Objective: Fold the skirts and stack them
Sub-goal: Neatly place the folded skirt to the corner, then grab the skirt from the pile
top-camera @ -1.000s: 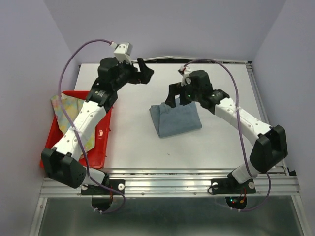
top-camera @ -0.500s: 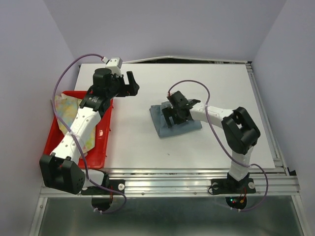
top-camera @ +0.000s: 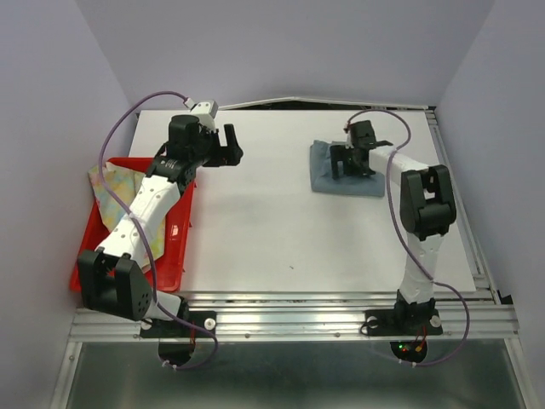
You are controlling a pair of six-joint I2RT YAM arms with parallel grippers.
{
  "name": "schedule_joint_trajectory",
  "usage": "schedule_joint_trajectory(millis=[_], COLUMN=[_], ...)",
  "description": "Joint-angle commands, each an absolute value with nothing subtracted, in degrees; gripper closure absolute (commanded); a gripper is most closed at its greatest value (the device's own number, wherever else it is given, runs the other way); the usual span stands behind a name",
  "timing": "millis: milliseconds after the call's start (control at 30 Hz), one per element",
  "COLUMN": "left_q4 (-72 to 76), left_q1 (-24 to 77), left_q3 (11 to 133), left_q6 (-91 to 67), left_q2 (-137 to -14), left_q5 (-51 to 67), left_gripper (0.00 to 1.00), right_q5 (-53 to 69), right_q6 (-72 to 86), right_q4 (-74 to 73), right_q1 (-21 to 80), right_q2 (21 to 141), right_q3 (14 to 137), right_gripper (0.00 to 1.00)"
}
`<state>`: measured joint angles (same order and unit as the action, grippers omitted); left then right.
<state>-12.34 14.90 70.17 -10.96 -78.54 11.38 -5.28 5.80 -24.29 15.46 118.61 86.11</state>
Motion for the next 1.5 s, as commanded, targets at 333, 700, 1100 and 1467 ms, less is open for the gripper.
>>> schedule_joint_trajectory(millis=[333,700,1100,1467], left_q4=[-17.6,-17.9,-26.2,-40.5], left_q1=[9.4,7.0,-4.5,-15.2], left_q3=[78.7,78.7,96.9,85.5], left_q6=[-3.3,-1.3,6.0,21.5], left_q2=[-86.4,-85.7,-87.2,-77.1], left_q5=[24.7,27.7,26.8,16.1], left_gripper=[0.02,0.02,0.02,0.02], right_q5=[-1.5,1.7,8.0,22.1], right_q6=[-19.1,-24.8,-19.7,-17.6], right_q4=[-30.1,-29.7,-36.7,-48.2], right_q1=[-4.5,-5.6,-5.6,-1.3], right_q2=[138.9,145.7,128.8,105.0], right_q3=[108.6,117.8,127.7,111.4], right_gripper=[0.0,0.0,0.0,0.0])
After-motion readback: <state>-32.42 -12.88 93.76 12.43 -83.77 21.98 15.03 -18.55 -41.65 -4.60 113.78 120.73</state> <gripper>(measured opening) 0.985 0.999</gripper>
